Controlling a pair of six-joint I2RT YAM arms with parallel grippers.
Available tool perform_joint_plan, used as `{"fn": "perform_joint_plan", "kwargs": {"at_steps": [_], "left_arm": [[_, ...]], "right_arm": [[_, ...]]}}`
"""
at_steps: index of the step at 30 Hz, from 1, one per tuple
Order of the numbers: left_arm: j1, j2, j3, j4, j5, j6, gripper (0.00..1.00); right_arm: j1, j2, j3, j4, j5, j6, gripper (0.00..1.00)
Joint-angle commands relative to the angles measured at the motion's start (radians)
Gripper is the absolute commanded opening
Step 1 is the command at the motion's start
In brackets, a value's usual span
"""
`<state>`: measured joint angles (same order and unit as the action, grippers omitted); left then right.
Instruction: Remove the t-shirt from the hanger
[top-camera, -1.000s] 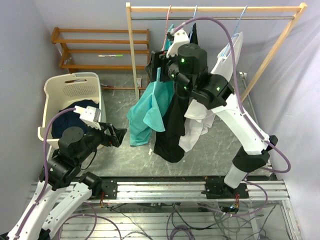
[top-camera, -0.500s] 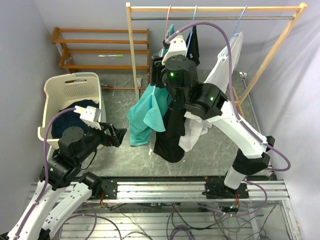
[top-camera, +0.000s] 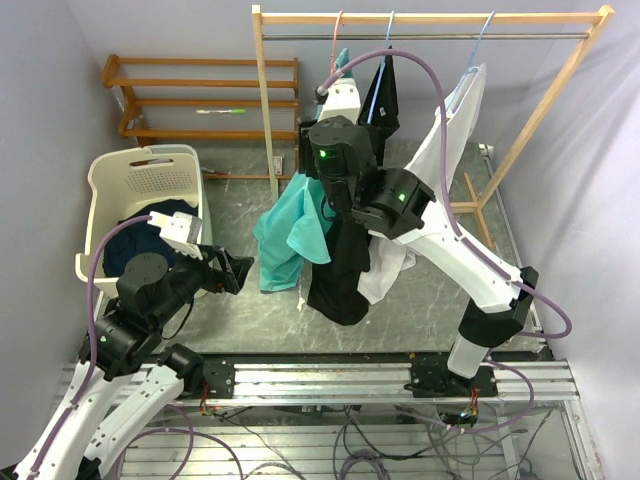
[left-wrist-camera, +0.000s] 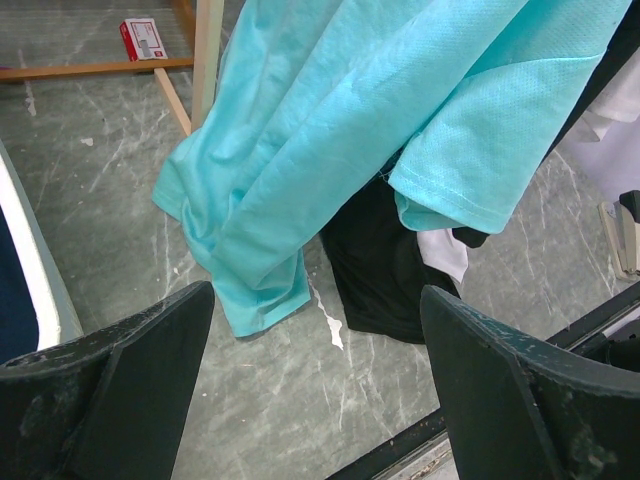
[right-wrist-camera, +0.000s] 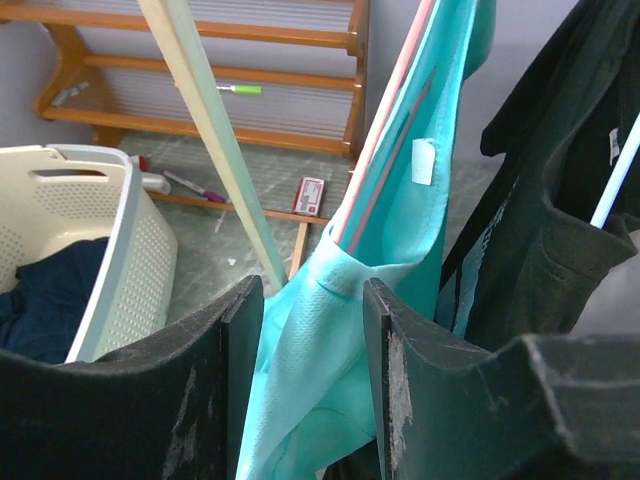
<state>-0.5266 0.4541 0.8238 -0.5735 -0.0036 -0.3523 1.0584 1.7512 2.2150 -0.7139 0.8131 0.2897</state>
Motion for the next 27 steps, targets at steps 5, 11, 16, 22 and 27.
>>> {"fn": "perform_joint_plan", "kwargs": {"at_steps": [5,11,16,22,27], "left_arm": [[-0.009,0.007,0.022,0.009,0.004,-0.010,0.93],[-0.009,0.010,0.023,0.011,0.007,-0.010,0.92],[-0.009,0.009,0.020,0.011,0.008,-0.008,0.90],[-0.009,0.007,0.021,0.012,0.011,-0.008,0.84],[-0.009,0.002,0.019,0.015,0.014,-0.007,0.81]], "right_arm": [[-0.045,-0.002,-0.031,0.024,0.005,0.016,0.34],[-0.057,-0.034,-0.072,0.071,-0.015,-0.004,0.00],[-0.061,-0.074,-0.113,0.143,-0.045,-0.053,0.00],[-0.061,-0.167,-0.179,0.276,-0.052,-0.122,0.00],[-0.061,-0.197,-0.144,0.321,-0.027,-0.176,0.00]]}}
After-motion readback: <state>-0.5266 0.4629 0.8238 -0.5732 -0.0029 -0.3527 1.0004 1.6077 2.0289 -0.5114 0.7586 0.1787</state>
